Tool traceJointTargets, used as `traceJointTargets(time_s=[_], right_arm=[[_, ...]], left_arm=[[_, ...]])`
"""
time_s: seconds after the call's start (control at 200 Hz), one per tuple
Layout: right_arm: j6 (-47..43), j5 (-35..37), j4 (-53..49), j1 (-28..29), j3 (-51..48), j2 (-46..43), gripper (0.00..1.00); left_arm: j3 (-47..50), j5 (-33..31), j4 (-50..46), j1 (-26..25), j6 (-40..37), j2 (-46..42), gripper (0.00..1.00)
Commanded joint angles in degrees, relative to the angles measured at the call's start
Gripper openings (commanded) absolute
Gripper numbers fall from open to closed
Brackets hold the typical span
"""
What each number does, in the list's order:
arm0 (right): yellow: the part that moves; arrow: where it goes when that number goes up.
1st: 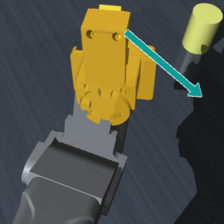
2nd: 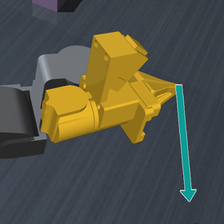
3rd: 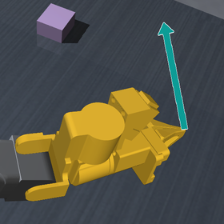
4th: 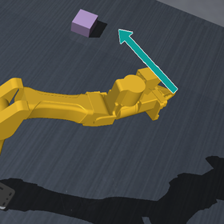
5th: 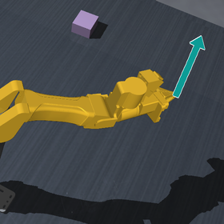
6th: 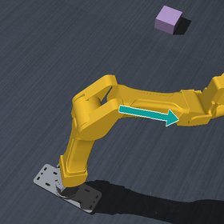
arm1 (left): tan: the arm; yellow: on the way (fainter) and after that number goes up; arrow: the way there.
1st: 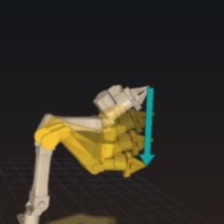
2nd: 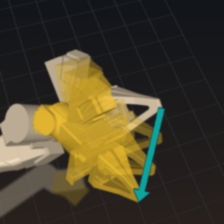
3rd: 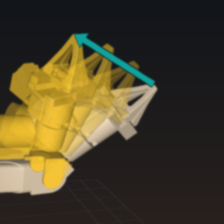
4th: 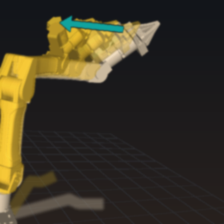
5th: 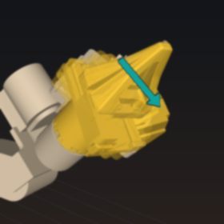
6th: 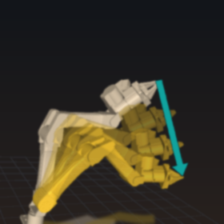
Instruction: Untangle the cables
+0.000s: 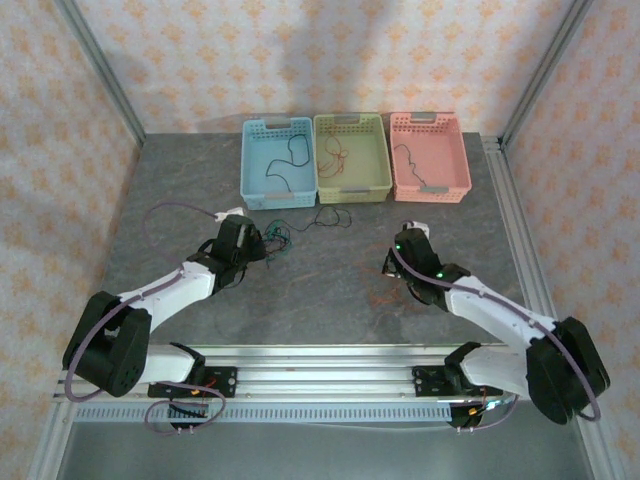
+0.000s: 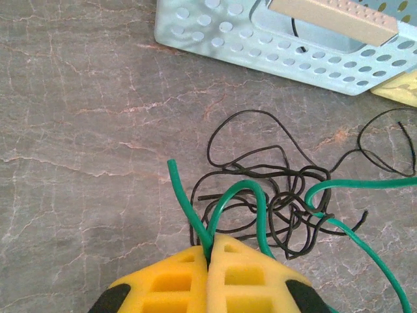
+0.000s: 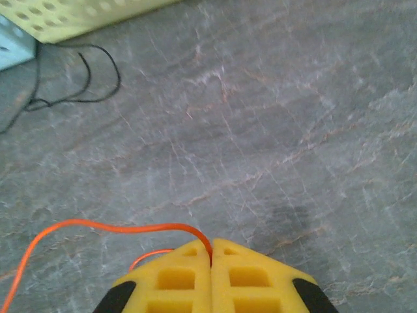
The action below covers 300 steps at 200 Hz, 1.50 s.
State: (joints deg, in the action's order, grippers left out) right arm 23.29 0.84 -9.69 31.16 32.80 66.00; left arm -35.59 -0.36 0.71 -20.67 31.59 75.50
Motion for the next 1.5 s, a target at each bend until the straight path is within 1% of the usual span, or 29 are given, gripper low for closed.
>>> traceJointTargets(time_s=[0.0, 0.12, 0.17, 0.23, 0.375, 0.48, 0.626, 0.711, 0.811, 0.991, 1.106, 1.186, 1.271, 1.401, 1.496], right_arm=[[2.4, -2.3, -2.5, 0.4, 1.7, 4.0, 0.08], [2.9, -6.1, -2.4, 0.4, 1.0, 6.7, 0.15], [2.9, -7.6, -1.8, 0.4, 0.4, 7.6, 0.24], [2.7, -7.6, -2.7, 0.4, 0.6, 8.3, 0.36], [2.3, -7.4, -2.7, 0.4, -0.2, 8.0, 0.54], [2.0, -6.0, -2.9, 0.4, -0.6, 7.9, 0.6], [1.3, -7.2, -3.2, 0.4, 0.3, 10.0, 0.61], [0.5, -8.6, -4.2, 0.8, 1.3, 11.8, 0.59], [0.3, -8.1, -5.5, 1.4, 2.1, 12.9, 0.56], [-0.1, -9.1, -6.0, 2.2, 2.8, 14.4, 0.47], [-0.5, -8.9, -6.0, 2.5, 2.9, 14.4, 0.35], [-0.7, -8.3, -6.0, 2.5, 3.0, 14.0, 0.24], [-0.9, -8.3, -5.5, 2.5, 2.6, 12.4, 0.14], [-2.0, -9.3, -5.5, 2.5, 2.8, 7.9, 0.04], [-3.5, -9.5, -7.7, 2.5, 5.8, 4.1, 0.0]], left_arm=[[-1.7, 0.2, -0.3, -0.7, -0.1, 0.4, 0.0], [-2.1, 0.4, -0.6, -0.7, -0.1, 0.8, 0.0], [-2.1, 0.6, -0.6, -0.7, -0.2, 1.0, 0.0], [-2.2, 0.4, -0.7, -0.7, -0.2, 1.1, 0.0], [-2.4, 0.7, -0.7, -0.7, -0.2, 1.4, 0.0], [-2.7, 1.0, -1.0, -0.7, -0.4, 1.8, 0.0], [-2.9, 1.1, -1.1, -0.7, -0.4, 2.0, 0.0], [-3.0, 1.1, -1.2, -0.7, -0.5, 2.2, 0.0], [-3.1, 1.3, -1.1, -0.7, -0.4, 2.6, 0.0], [-3.3, 1.5, -1.2, -0.6, -0.4, 3.0, 0.0], [-3.4, 1.4, -1.2, -0.7, -0.5, 3.0, 0.0], [-3.3, 1.3, -1.3, -0.7, -0.5, 2.9, 0.0], [-3.3, 1.3, -1.4, -0.7, -0.5, 2.8, 0.0], [-3.3, 1.3, -1.3, -0.7, -0.5, 2.7, 0.0], [-3.3, 1.4, -1.2, -0.7, -0.5, 2.8, 0.0]])
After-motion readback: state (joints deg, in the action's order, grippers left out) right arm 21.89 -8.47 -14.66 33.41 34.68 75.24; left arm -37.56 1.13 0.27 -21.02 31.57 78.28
